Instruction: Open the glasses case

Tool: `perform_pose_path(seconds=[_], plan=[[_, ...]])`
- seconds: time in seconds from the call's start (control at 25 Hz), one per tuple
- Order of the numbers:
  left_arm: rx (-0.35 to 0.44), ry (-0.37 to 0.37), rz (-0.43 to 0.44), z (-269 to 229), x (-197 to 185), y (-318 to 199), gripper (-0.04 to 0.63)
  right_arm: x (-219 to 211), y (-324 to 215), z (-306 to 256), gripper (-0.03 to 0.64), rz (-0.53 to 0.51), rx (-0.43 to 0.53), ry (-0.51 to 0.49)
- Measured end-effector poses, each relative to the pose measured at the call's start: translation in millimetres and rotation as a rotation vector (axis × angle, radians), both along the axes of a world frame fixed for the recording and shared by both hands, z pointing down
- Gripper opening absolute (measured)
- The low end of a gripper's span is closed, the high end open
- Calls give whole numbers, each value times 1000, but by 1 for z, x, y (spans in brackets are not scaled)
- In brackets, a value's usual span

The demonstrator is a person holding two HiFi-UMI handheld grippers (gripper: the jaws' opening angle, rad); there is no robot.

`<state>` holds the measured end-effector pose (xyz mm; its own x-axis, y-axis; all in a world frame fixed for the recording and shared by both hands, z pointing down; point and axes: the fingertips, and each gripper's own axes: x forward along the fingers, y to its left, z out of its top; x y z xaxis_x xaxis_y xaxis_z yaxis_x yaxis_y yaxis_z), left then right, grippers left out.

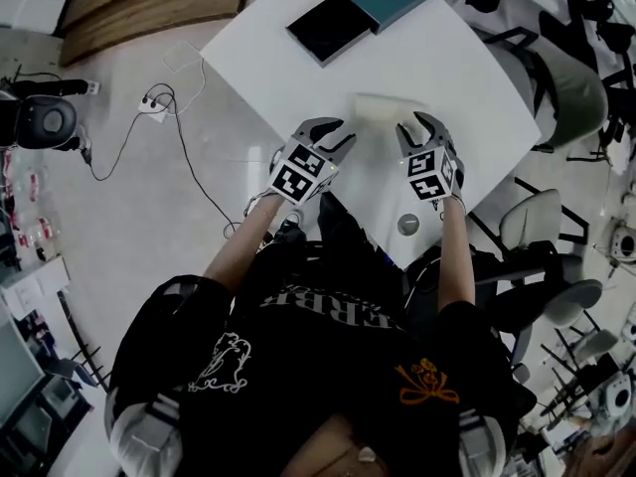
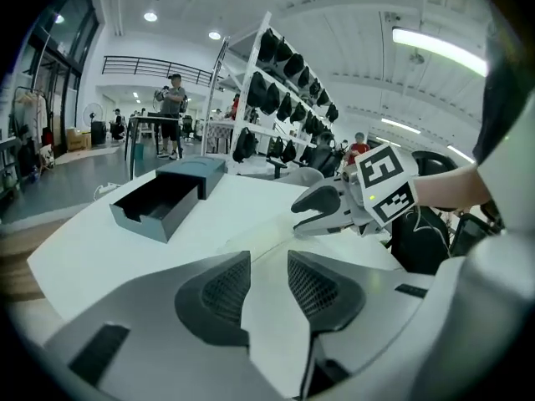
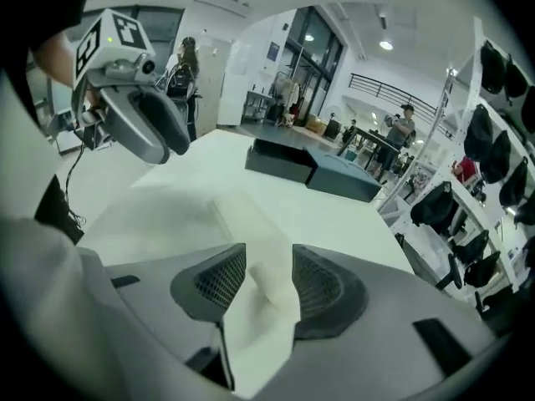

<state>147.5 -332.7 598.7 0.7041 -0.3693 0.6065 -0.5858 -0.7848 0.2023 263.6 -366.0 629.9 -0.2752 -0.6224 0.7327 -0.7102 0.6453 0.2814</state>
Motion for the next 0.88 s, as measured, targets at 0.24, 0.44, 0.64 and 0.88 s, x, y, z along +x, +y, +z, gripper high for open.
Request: perform_pose_path(seconds=[0.24, 0.44, 0.64, 0.88], plan=[[-42, -78, 2, 41, 13, -18, 170, 8, 1, 27, 207, -98, -1, 170], [-69, -138, 4, 67, 20, -35, 195, 9, -2, 32, 204, -109, 26, 213], [-72, -209, 22, 87, 21, -38, 196, 9, -3, 32, 201, -109, 24, 213], [-72, -214, 6, 86, 22, -40, 195, 10, -2, 30, 201, -108, 11, 201]])
